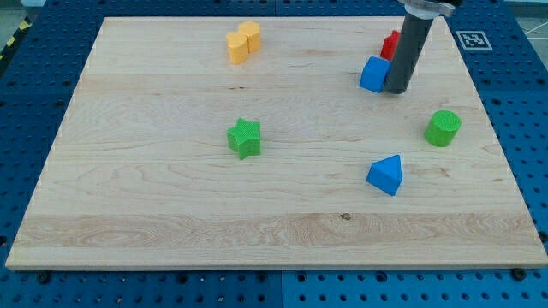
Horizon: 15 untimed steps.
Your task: Move the blue cube towards the center
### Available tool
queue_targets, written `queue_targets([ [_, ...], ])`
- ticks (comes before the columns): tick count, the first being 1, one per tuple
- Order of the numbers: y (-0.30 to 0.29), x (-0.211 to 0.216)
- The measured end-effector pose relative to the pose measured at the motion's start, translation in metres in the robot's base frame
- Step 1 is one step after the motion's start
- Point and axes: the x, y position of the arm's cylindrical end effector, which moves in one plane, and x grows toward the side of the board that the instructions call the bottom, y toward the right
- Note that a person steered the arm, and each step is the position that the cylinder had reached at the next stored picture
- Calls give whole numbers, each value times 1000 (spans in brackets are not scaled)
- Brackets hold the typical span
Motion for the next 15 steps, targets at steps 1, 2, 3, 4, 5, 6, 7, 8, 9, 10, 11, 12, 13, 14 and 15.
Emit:
queue_targets([
  [1,-1,0],
  [2,-3,0],
  [3,-4,0],
  [4,-5,0],
  [5,-5,0],
  [6,-5,0],
  [7,-5,1],
  [8,9,-11],
  [9,11,-30],
  [10,11,-30],
  [11,2,-30],
  [12,-18,-34],
  [13,-40,-37],
  [14,-66,-28],
  [15,-84,-21],
])
